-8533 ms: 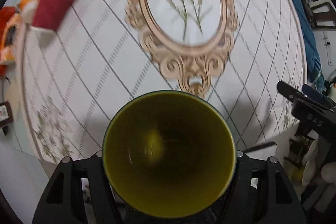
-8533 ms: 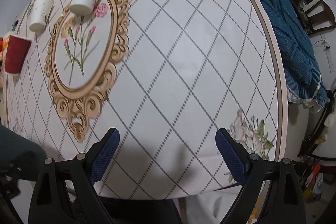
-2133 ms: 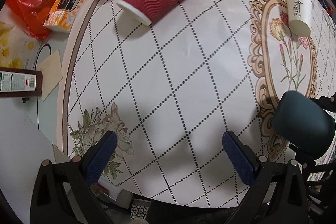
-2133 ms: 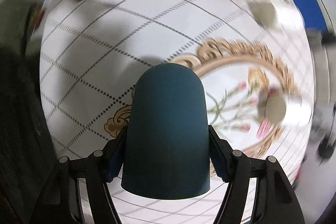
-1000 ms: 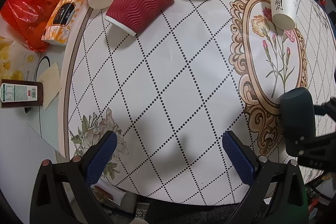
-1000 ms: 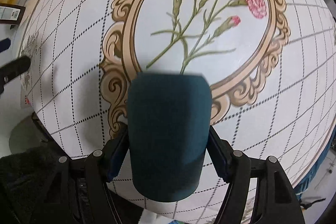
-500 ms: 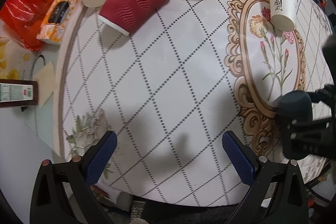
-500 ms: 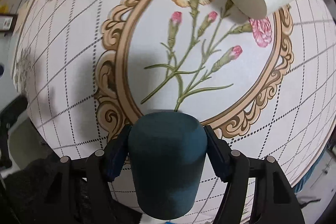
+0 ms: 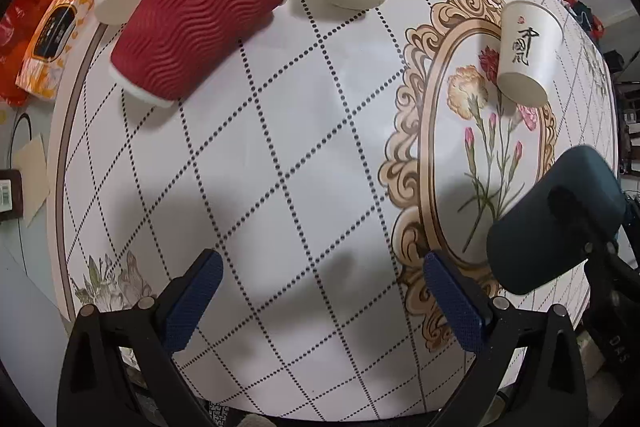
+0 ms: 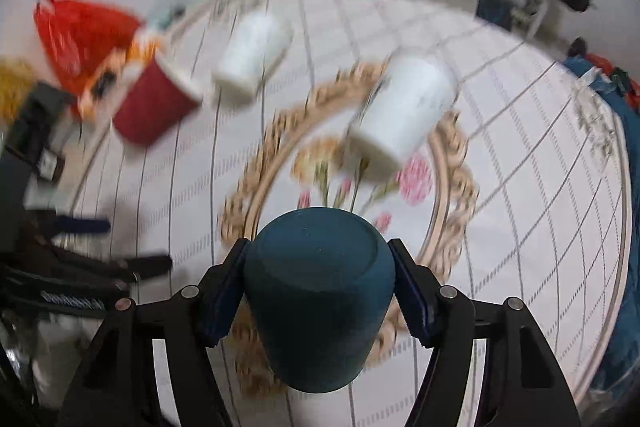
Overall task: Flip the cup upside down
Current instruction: 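Lower the inverted teal mug onto the flower oval and open the right tool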
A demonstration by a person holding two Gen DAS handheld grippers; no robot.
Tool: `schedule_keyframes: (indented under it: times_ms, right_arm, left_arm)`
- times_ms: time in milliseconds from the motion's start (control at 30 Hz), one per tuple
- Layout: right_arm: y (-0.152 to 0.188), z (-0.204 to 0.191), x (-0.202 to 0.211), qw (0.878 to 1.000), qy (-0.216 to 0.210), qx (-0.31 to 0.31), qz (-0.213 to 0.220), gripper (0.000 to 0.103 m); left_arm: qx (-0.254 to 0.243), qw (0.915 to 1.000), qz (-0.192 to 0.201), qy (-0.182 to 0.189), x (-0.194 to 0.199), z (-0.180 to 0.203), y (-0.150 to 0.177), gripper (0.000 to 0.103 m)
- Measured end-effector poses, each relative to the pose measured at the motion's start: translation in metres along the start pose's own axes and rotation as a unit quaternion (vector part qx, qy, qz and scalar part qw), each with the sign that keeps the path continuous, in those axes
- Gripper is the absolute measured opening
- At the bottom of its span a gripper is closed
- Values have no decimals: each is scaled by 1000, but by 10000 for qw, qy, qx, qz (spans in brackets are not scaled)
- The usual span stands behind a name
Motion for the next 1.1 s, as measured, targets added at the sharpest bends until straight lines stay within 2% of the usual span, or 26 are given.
schedule_keyframes:
  times_ms: [100, 367, 567, 733, 1100]
  right_arm:
    - [3, -2, 12, 9988, 69, -64, 490, 70]
    - [28, -8, 18, 9963, 147, 66, 838, 70]
    - [48, -12, 19, 9976, 187, 256, 619, 70]
    - [58, -11, 21, 9983, 154, 281, 494, 70]
    - [73, -11, 38, 9987, 279, 186, 388, 71]
  left_arm:
    - [-29, 10000, -2, -90, -3, 1, -6, 103]
    - [-132, 9994, 47, -315, -5, 4, -1, 103]
    - [-152, 9988, 151, -450, -2, 1, 12, 103]
    - [-202, 9979, 230, -576, 0, 7, 35, 103]
    - [-291, 9970, 491, -525, 24, 3, 47, 103]
Point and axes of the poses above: each gripper's, at about its wrist camera, not at the fingertips, and x roughly against the way its jaws point, z to its right, y to its underside, the point moved 7 cm from there along -x, roughly the way its jaws point, and after that the axes turned 4 degrees about -z, right-handed, at the moved point
